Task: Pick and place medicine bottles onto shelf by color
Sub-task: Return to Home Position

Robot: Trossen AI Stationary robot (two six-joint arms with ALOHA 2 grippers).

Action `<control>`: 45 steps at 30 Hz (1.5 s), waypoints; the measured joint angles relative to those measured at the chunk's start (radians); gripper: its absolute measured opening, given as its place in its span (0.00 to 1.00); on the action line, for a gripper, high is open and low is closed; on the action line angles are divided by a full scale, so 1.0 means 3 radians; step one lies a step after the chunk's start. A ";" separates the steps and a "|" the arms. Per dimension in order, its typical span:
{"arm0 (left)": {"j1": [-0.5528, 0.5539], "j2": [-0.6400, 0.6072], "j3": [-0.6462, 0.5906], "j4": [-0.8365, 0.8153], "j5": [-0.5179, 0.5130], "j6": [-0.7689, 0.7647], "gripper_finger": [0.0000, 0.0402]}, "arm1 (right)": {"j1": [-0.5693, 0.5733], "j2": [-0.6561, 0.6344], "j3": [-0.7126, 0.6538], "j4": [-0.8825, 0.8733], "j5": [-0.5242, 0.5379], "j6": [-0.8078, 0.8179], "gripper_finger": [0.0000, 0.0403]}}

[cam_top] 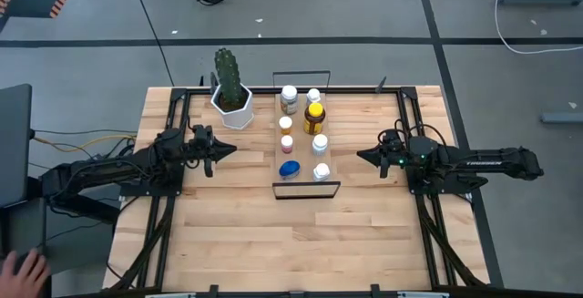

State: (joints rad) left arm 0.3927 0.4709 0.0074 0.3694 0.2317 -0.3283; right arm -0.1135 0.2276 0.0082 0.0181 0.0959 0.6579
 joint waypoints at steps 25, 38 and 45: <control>0.0000 0.0000 -0.0001 -0.0001 0.0000 -0.0001 0.06 | 0.0000 0.0000 0.0000 0.0000 0.0000 0.0000 0.01; 0.0000 0.0000 -0.0001 -0.0001 0.0000 0.0000 0.07 | 0.0000 0.0000 0.0000 -0.0001 0.0000 0.0000 0.01; 0.0000 0.0000 -0.0001 -0.0001 0.0000 0.0000 0.07 | 0.0001 0.0000 0.0000 0.0000 0.0000 0.0000 0.01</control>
State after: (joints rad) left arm 0.3927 0.4709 0.0071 0.3691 0.2317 -0.3283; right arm -0.1131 0.2276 0.0082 0.0181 0.0959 0.6579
